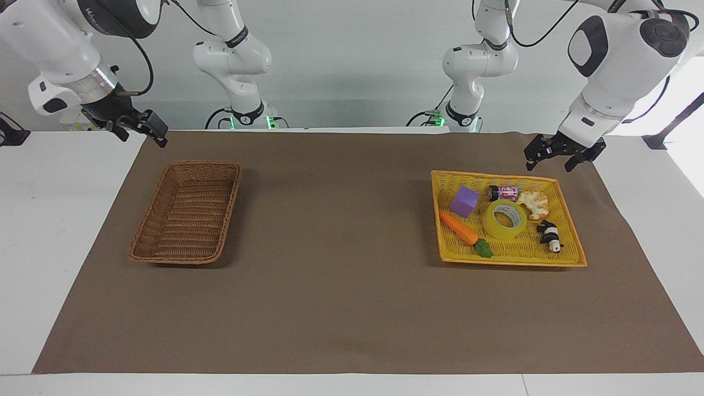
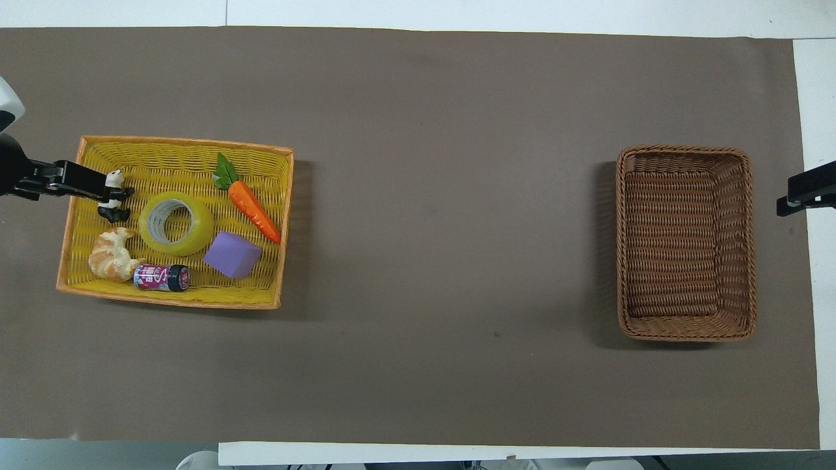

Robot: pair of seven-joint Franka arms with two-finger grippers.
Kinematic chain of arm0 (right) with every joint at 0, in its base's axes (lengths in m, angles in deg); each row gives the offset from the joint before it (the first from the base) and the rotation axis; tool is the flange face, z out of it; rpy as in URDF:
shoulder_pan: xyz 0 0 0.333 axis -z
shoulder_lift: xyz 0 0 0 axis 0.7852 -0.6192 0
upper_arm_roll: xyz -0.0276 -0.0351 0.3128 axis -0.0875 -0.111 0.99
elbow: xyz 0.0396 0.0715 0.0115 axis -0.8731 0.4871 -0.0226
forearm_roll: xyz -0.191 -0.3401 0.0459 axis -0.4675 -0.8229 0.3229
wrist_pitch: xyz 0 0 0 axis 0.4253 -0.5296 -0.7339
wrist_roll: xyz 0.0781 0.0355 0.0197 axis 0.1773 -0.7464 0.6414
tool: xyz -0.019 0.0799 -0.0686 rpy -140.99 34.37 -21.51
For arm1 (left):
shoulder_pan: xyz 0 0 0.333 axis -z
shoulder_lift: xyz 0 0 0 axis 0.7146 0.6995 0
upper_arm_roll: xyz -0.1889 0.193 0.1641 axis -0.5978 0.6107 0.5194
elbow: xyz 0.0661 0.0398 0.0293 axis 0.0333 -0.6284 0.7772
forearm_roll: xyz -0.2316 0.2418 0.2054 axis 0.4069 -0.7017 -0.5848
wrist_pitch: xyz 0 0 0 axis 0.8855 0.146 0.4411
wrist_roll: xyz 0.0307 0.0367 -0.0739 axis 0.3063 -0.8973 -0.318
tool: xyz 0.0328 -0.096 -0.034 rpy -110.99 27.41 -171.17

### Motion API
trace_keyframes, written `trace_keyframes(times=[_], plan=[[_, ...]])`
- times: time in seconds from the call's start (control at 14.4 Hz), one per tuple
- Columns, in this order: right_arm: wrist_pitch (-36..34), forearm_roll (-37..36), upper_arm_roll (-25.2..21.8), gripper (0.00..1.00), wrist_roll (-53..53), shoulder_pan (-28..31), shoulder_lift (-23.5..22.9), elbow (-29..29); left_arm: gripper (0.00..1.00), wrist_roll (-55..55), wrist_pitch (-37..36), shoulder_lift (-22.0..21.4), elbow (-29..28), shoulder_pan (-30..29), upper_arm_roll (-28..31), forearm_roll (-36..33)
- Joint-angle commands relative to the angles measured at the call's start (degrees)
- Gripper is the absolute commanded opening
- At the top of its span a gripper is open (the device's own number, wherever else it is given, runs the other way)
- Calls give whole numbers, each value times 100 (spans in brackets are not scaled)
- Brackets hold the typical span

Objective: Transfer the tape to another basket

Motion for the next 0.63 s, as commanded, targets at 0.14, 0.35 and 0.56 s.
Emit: trace_keyframes(times=[0.14,0.35,0.56], plan=[[79,53,20,99,97,45,98,138,100,-95,-39,-101,-63,69,53,-24],[79,53,20,99,97,45,107,138,100,-217,48,-179,-194,78,53,-24],[79,53,20,99,97,45,98,138,99,-262,890,-496,-1194,-97,70,2]])
